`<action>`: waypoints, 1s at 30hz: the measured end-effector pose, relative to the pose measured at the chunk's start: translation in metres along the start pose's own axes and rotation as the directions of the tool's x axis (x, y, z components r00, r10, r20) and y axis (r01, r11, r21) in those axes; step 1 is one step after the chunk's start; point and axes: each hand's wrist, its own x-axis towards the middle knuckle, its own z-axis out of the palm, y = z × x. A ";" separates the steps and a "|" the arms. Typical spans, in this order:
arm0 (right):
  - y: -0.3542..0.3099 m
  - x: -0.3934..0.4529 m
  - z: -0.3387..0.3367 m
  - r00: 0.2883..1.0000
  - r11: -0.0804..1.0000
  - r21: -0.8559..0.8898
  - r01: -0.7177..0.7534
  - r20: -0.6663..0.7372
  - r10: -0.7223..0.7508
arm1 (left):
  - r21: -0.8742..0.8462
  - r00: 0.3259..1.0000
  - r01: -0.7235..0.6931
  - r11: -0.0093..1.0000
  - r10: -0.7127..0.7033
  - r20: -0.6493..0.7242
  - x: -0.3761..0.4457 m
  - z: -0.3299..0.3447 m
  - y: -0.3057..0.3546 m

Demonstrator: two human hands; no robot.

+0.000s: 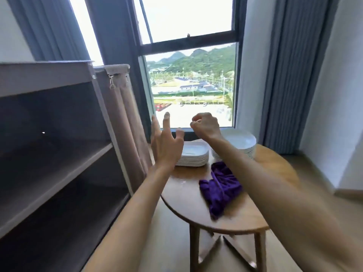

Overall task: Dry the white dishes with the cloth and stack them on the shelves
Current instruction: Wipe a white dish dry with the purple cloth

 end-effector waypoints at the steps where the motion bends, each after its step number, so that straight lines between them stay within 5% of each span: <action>1: 0.017 0.004 -0.014 0.998 0.999 -0.016 -0.042 -0.045 0.042 | -0.006 0.998 -0.005 1.000 0.005 0.057 0.000 0.019 0.008; 8: 0.114 0.009 -0.041 0.961 0.963 -0.064 -0.261 -0.113 0.253 | 0.034 0.887 0.203 0.979 -0.199 0.417 0.002 0.122 0.000; 15: 0.162 0.001 0.012 0.910 0.948 -0.269 -0.172 0.326 0.258 | 0.149 0.825 0.528 0.836 -0.546 0.144 0.034 0.156 -0.082; 18: 0.183 -0.007 0.034 0.869 0.874 -0.468 -0.128 0.372 0.327 | 0.071 0.769 0.635 0.769 -0.638 0.040 0.062 0.164 -0.112; 20: 0.188 -0.002 0.047 0.902 0.862 -0.487 -0.141 0.295 0.314 | 0.023 0.721 0.690 0.724 -0.690 0.063 0.079 0.166 -0.134; 23: 0.187 0.015 0.056 0.943 0.887 -0.419 -0.194 0.171 0.287 | 0.078 0.735 0.653 0.753 -0.656 0.172 0.092 0.165 -0.153; 30: 0.182 0.020 0.044 0.807 0.850 -0.510 -0.134 0.442 0.392 | 0.190 0.736 0.593 0.782 -0.623 0.265 0.107 0.157 -0.167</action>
